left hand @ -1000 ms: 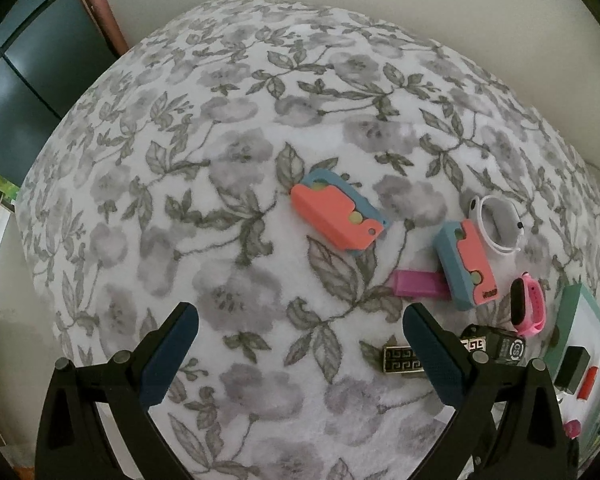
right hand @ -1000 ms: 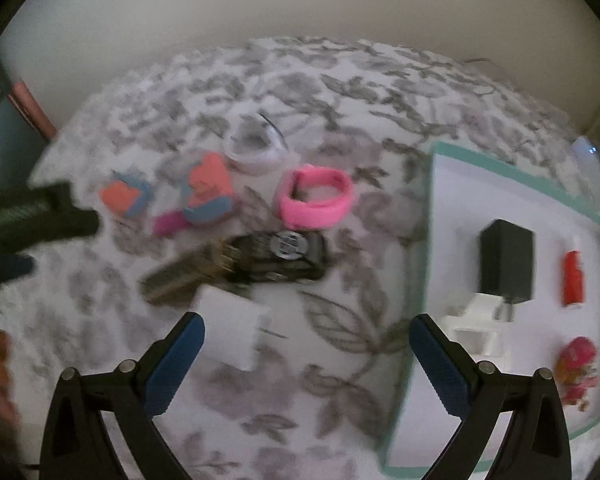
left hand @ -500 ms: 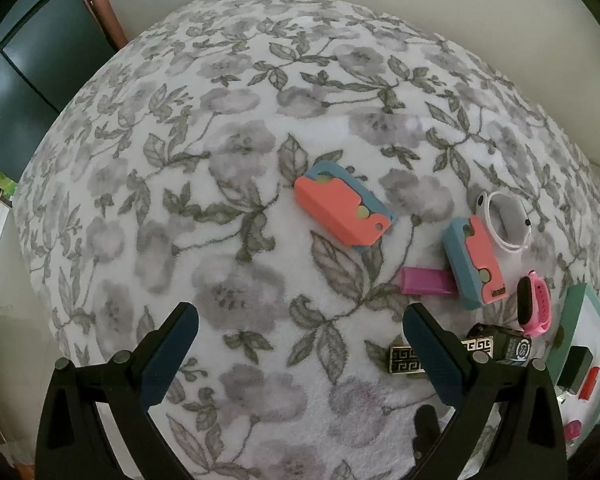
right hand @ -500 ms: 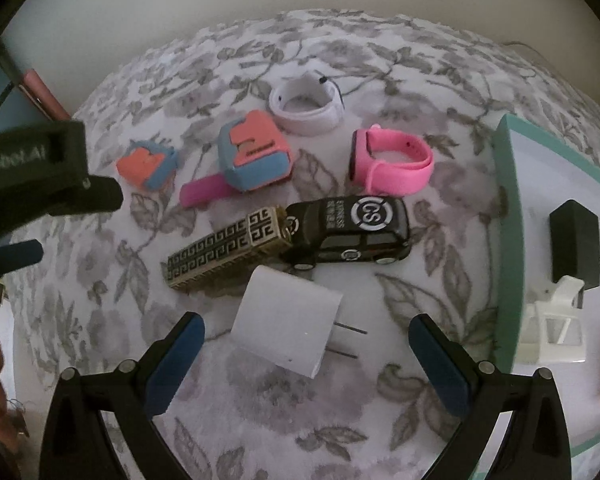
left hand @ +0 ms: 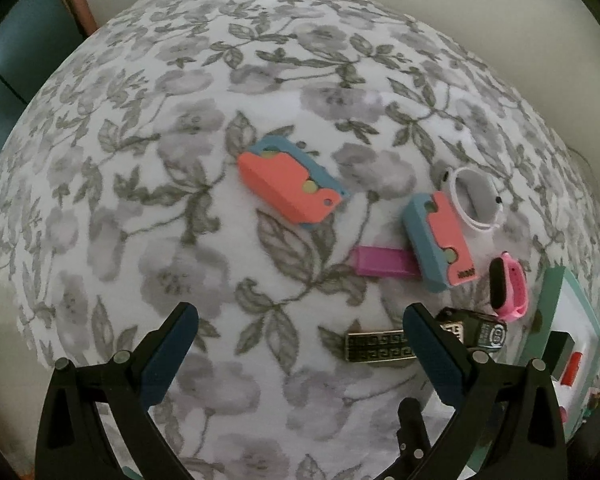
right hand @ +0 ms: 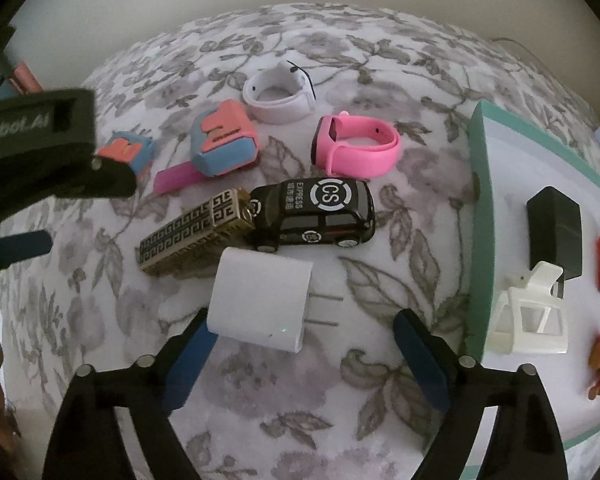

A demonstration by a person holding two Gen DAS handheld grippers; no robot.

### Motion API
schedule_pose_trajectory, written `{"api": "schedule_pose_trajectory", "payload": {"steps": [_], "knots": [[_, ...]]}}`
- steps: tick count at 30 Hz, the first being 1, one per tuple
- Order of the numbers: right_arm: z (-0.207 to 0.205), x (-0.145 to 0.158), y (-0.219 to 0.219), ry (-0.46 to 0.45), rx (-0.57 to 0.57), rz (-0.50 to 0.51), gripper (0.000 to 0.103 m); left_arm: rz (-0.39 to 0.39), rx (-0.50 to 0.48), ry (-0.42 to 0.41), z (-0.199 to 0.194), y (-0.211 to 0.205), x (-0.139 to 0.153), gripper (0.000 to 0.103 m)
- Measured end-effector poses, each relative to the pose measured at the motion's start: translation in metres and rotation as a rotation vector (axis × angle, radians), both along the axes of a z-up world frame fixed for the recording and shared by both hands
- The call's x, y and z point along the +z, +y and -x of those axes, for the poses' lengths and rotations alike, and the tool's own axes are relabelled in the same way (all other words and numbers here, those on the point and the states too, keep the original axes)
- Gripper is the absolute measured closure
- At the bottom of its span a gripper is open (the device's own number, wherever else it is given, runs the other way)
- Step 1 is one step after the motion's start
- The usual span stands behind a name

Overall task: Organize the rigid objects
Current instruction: 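Close right tool on the white plug charger while left tool grasps the gold bar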

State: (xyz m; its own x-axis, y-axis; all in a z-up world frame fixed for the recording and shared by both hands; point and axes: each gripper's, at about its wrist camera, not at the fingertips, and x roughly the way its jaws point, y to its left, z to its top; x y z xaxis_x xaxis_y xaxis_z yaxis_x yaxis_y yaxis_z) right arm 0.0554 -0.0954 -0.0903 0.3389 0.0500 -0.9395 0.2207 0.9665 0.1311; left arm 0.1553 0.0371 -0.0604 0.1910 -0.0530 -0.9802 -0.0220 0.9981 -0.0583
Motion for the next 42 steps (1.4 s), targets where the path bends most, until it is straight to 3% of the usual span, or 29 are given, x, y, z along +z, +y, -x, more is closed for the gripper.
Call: {"api": "schedule_pose_trajectory", "payload": {"steps": [8, 24, 33, 36, 39, 42], "knots": [[0.018, 0.006, -0.028, -0.013, 0.006, -0.033, 0.031, 0.026, -0.047, 0.013, 0.001, -0.02, -0.004, 0.001], [0.021, 0.004, -0.029, -0.027, 0.054, -0.028, 0.032, 0.03, -0.142, 0.049, 0.0, -0.07, -0.025, 0.001], [0.021, 0.004, -0.029, -0.028, 0.058, -0.025, 0.032, 0.065, -0.11, 0.067, 0.002, -0.058, -0.033, 0.001], [0.021, 0.004, -0.029, -0.029, 0.058, -0.026, 0.032, 0.068, -0.11, 0.064, 0.001, -0.057, -0.032, 0.003], [0.02, 0.004, -0.028, -0.03, 0.059, -0.026, 0.032, 0.097, -0.106, 0.064, 0.004, -0.055, -0.032, 0.018], [0.02, 0.004, -0.028, -0.03, 0.062, -0.025, 0.032, 0.095, -0.113, 0.064, 0.003, -0.056, -0.03, 0.02]]}}
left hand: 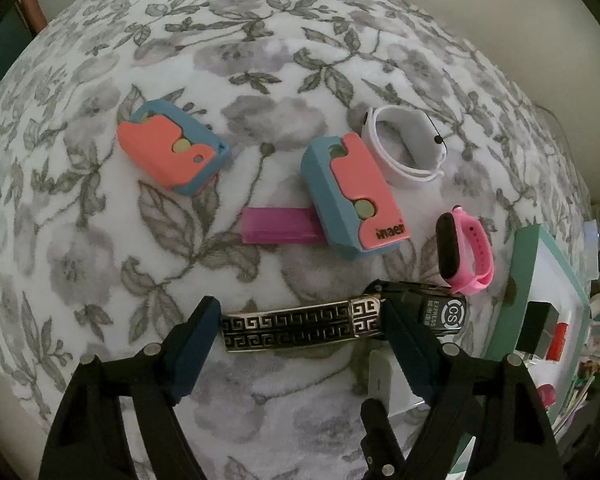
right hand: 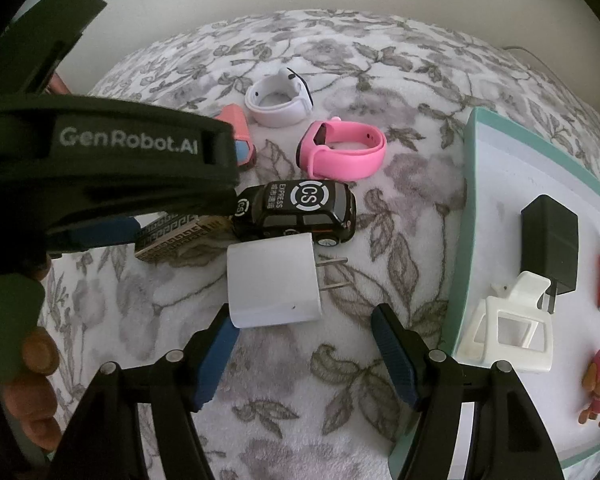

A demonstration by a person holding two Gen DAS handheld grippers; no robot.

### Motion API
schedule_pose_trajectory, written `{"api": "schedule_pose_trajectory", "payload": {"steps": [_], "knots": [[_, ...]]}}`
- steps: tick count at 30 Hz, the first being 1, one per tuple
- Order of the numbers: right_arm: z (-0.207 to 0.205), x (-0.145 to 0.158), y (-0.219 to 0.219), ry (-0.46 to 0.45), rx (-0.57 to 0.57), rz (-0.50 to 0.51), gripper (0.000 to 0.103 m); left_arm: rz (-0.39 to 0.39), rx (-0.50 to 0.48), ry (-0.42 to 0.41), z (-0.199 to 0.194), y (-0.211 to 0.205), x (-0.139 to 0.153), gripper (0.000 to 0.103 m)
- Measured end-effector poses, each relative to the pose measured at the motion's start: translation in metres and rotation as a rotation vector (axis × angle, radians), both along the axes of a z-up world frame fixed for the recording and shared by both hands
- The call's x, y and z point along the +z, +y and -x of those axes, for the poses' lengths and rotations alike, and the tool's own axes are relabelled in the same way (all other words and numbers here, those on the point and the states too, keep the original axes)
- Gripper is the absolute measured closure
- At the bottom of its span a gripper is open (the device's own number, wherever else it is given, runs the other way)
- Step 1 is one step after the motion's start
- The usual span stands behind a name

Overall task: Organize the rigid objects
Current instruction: 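Close right tool on the white plug charger while left tool grasps the gold bar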

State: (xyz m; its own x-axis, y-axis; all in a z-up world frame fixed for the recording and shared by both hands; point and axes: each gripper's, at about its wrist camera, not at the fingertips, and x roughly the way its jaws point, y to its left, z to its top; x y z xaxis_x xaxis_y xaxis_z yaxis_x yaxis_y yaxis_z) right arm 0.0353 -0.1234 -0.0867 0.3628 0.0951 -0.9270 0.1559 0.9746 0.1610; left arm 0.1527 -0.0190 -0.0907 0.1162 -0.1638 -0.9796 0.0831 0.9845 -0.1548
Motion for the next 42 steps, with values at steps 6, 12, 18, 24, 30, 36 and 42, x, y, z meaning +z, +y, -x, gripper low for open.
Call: {"api": "schedule_pose_trajectory", "payload": {"steps": [6, 12, 18, 24, 30, 36, 42], "knots": [[0.0, 0.0, 0.0, -0.001, -0.002, -0.003, 0.033, -0.002, 0.002, -0.003, 0.001, -0.002, 0.001, 0.02], [-0.003, 0.004, 0.0, -0.009, 0.007, -0.035, 0.051, 0.0, 0.013, -0.033, -0.001, 0.005, 0.013, 0.02], [-0.005, 0.003, 0.004, -0.014, 0.018, -0.04, 0.055, -0.001, 0.024, -0.045, -0.001, 0.009, 0.02, 0.02], [-0.007, 0.003, 0.002, -0.021, 0.004, -0.027, 0.044, -0.005, 0.037, -0.039, -0.001, 0.011, 0.019, 0.02], [-0.016, 0.003, -0.005, -0.036, -0.025, -0.046, 0.039, -0.07, 0.035, -0.044, 0.001, 0.015, 0.016, 0.02], [-0.027, -0.002, -0.001, -0.043, -0.031, -0.02, 0.037, -0.088, 0.038, -0.038, 0.0, 0.022, 0.012, 0.02], [-0.031, -0.005, 0.01, -0.048, -0.029, 0.024, 0.037, -0.102, 0.038, -0.03, 0.0, 0.026, 0.006, 0.02]]}}
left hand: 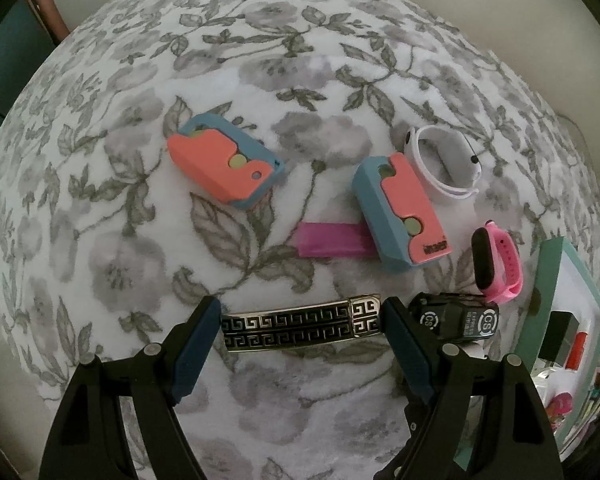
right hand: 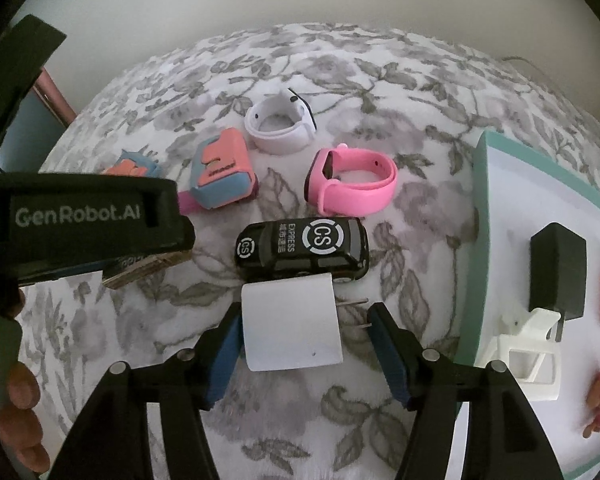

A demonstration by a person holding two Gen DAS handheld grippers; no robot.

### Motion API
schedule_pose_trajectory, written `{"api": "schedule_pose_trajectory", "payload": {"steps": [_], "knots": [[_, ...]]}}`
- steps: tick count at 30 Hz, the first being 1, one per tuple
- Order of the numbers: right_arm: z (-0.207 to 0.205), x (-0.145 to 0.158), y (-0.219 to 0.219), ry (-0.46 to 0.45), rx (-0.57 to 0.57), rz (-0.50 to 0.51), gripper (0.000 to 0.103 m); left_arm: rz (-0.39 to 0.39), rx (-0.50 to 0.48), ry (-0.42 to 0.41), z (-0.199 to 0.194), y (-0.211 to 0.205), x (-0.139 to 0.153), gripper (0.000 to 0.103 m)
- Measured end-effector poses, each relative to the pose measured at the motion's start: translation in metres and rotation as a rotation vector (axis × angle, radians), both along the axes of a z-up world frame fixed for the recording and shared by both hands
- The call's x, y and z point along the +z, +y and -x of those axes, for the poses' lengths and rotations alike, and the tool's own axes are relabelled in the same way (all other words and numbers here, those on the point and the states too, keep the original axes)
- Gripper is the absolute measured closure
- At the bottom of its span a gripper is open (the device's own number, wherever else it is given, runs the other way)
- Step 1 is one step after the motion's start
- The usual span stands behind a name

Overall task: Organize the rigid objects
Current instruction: 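Close right tool on the white plug charger while left tool grasps the gold bar, then carry plug charger and gold bar into the tray and open both tools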

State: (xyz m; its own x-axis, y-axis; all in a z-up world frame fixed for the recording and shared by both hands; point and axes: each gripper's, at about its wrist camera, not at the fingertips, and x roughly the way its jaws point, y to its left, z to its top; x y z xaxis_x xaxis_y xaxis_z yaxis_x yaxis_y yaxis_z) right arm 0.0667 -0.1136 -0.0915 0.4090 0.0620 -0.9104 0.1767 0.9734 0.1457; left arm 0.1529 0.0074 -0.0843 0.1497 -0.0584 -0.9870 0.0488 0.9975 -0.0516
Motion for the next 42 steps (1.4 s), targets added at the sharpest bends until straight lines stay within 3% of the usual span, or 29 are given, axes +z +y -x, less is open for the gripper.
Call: {"api": "schedule_pose_trajectory", "payload": {"steps": [2, 12, 20, 30, 42], "knots": [[0.0, 0.0, 0.002, 0.001, 0.001, 0.022, 0.042, -0.001, 0.0, 0.001, 0.001, 0.001, -0.001, 0.02], [0.008, 0.004, -0.004, 0.008, -0.002, -0.008, 0.042, -0.015, 0.002, -0.008, 0.001, -0.012, 0.0, 0.02], [0.018, 0.046, -0.026, -0.08, -0.049, -0.049, 0.042, 0.027, 0.011, -0.099, 0.003, -0.015, 0.042, 0.02], [0.043, 0.084, -0.098, -0.082, -0.215, -0.026, 0.042, 0.08, -0.029, -0.241, 0.02, -0.044, 0.104, 0.02], [0.089, 0.068, -0.2, 0.024, -0.434, -0.032, 0.042, 0.102, -0.192, -0.19, 0.052, -0.13, 0.091, 0.02]]}}
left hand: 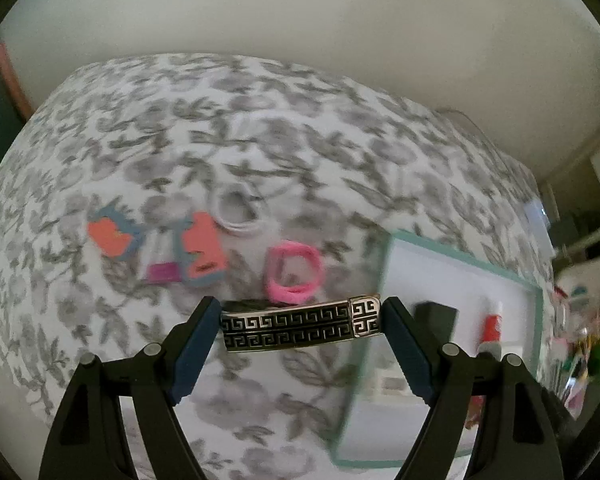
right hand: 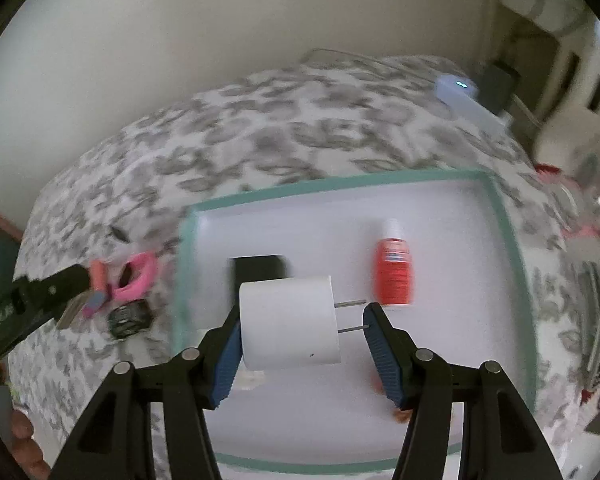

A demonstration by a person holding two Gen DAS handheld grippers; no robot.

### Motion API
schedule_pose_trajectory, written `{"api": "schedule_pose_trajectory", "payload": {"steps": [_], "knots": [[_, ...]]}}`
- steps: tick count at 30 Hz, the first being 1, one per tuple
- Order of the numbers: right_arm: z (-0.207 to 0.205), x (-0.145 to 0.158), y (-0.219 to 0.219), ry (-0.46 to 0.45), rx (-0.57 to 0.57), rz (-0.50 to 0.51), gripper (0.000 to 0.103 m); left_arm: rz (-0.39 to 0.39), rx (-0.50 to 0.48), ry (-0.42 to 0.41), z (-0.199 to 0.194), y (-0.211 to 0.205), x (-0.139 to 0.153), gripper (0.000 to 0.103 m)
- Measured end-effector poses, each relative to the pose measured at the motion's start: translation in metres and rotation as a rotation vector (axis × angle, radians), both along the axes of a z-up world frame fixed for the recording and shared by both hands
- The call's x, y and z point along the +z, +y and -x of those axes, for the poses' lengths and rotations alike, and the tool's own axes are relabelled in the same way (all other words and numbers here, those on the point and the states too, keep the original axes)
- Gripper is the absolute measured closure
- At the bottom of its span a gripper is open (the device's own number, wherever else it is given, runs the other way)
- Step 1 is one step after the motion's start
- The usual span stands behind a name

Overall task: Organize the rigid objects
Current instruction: 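Carry plug charger and gold bar into the tray and open both tools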

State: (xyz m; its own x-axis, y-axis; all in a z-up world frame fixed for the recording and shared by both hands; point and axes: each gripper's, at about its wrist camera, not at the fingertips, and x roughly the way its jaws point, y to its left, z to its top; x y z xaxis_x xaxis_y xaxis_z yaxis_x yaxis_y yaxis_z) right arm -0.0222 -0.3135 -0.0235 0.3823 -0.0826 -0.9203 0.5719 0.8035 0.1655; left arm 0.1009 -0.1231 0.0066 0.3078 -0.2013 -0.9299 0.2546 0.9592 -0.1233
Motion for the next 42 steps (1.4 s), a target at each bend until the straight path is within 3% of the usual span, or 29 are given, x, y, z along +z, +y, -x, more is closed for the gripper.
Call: {"api": "schedule_pose_trajectory", "payload": {"steps": [11, 18, 29, 42], "knots": [[0.041, -0.016, -0.063, 0.065, -0.136, -0.037, 0.042, -0.042, -0.186, 0.019, 0.039, -0.077, -0.011, 0.02], [0.049, -0.024, -0.074, 0.085, -0.16, -0.052, 0.042, -0.036, -0.262, 0.078, 0.06, -0.108, -0.025, 0.02], [0.048, -0.039, -0.074, 0.126, -0.153, -0.072, 0.042, -0.076, -0.276, 0.157, 0.07, -0.122, -0.054, 0.02], [0.049, -0.017, -0.075, 0.093, -0.17, -0.025, 0.037, -0.088, -0.286, 0.109, 0.069, -0.119, -0.039, 0.015]]}}
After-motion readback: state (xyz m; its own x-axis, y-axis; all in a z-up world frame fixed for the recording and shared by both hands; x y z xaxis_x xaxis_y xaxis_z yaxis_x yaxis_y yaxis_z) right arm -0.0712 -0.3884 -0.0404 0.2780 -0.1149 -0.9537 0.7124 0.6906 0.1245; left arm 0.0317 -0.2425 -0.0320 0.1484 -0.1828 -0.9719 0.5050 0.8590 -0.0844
